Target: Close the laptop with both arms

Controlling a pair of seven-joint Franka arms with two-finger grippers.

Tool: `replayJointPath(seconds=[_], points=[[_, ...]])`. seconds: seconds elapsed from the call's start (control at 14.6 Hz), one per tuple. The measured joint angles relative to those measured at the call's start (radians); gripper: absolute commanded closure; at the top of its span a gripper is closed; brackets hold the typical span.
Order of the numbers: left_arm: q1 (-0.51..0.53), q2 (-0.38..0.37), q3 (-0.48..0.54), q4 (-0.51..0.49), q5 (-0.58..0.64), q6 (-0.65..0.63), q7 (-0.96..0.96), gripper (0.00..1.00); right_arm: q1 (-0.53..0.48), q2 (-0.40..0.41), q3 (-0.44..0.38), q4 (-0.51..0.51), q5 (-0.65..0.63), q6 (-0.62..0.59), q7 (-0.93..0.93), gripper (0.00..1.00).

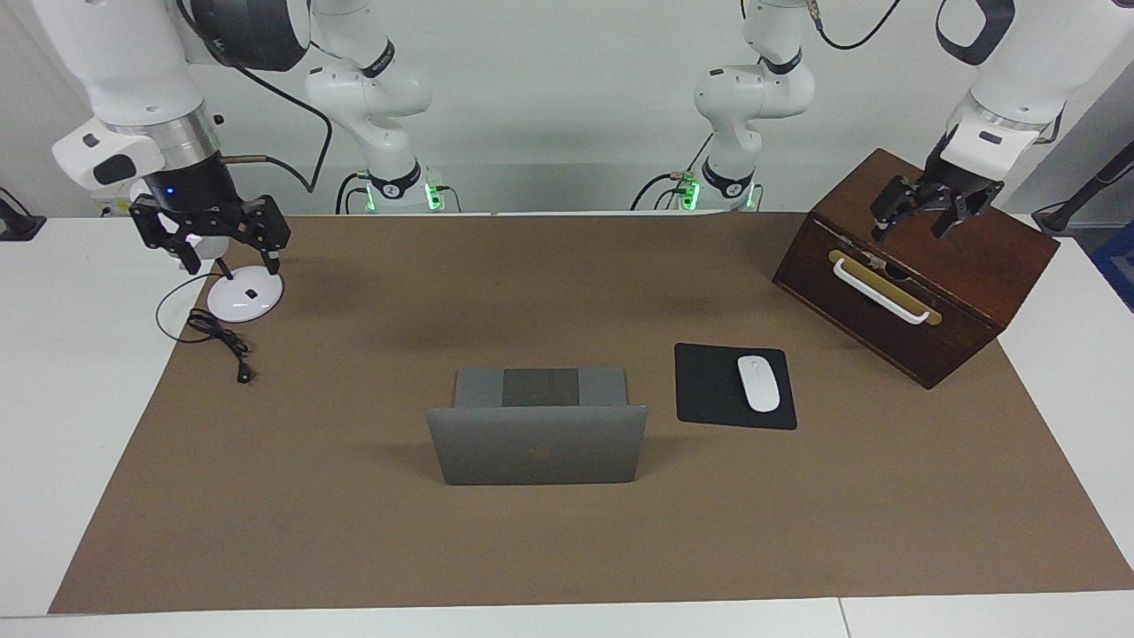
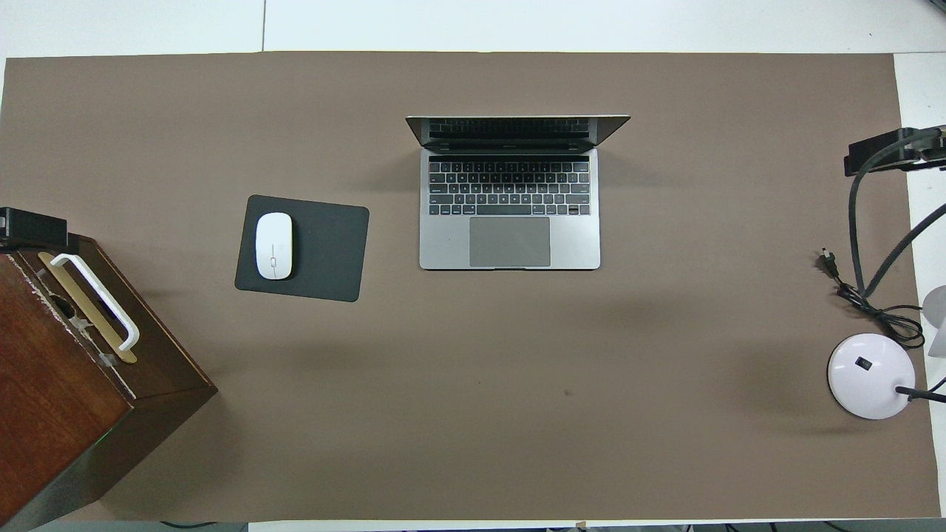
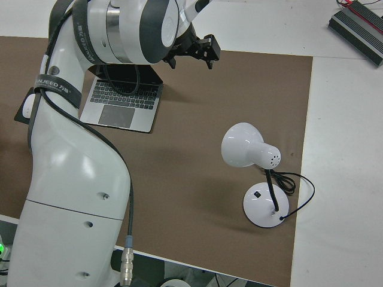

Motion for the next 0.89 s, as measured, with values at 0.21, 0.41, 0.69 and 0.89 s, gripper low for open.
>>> replayJointPath(seconds=[0.21,0.41,0.69,0.89], points=[[0.004,-0.002,0.002,-0.013,0.000,0.032,0.000,0.43,0.000,0.000,0.000,0.000,0.000,0.000,0.000,0.00],[0.011,-0.020,0.002,-0.075,0.000,0.098,0.000,1.00,0.000,0.000,0.000,0.000,0.000,0.000,0.000,0.00],[0.012,-0.039,0.002,-0.107,0.000,0.115,0.000,1.00,0.001,0.001,0.003,0.000,0.000,0.000,0.000,0.00],[0.012,-0.045,0.002,-0.115,0.000,0.120,-0.010,1.00,0.001,0.001,0.002,0.001,-0.002,0.000,0.000,0.00]])
